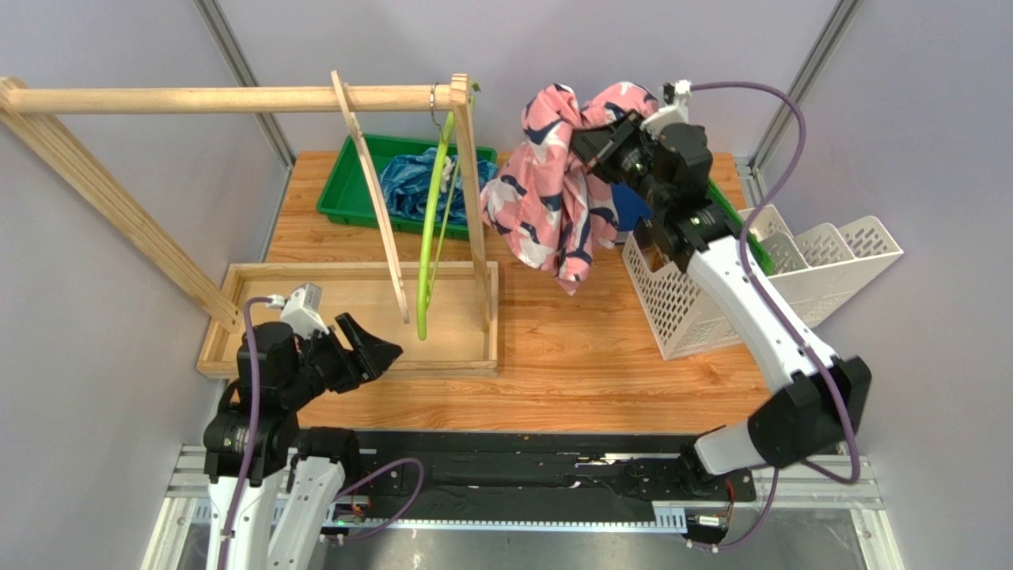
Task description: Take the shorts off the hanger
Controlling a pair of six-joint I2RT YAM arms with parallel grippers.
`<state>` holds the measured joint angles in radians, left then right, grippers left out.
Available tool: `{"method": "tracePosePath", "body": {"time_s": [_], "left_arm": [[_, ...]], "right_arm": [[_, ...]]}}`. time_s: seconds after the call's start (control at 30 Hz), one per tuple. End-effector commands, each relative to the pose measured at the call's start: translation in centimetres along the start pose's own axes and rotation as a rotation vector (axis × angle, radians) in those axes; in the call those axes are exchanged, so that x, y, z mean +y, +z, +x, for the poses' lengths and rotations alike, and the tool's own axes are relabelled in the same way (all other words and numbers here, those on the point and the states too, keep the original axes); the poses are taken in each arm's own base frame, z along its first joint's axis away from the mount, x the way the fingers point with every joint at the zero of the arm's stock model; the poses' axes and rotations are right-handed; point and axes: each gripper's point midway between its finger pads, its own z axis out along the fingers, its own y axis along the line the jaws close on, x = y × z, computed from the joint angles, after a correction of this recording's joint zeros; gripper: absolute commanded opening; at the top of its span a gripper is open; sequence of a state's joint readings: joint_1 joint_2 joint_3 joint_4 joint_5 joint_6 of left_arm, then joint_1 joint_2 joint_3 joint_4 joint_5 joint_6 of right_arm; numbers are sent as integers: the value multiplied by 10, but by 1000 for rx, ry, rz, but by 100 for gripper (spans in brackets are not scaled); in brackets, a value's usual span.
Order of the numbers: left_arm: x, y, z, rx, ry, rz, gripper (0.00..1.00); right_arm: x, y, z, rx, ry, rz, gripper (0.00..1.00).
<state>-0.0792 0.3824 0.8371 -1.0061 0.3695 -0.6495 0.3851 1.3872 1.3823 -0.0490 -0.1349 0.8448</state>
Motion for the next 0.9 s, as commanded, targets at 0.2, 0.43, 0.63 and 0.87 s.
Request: {"method": "tracePosePath", "body": {"time_s": [0.2, 0.43, 0.63, 0.87], "left_arm": [[-5, 13, -10, -8, 20, 33, 70], [8, 21, -14, -37, -15, -26, 70], [13, 32, -23, -75, -63, -47, 70], [4, 66, -37, -104, -217, 37, 68]], "right_arm": [[59, 102, -36, -69, 90, -300, 0], [106, 184, -33, -126, 147, -548, 0], [77, 236, 26, -236, 251, -523, 0], [32, 275, 116, -190, 211, -391, 0]]}}
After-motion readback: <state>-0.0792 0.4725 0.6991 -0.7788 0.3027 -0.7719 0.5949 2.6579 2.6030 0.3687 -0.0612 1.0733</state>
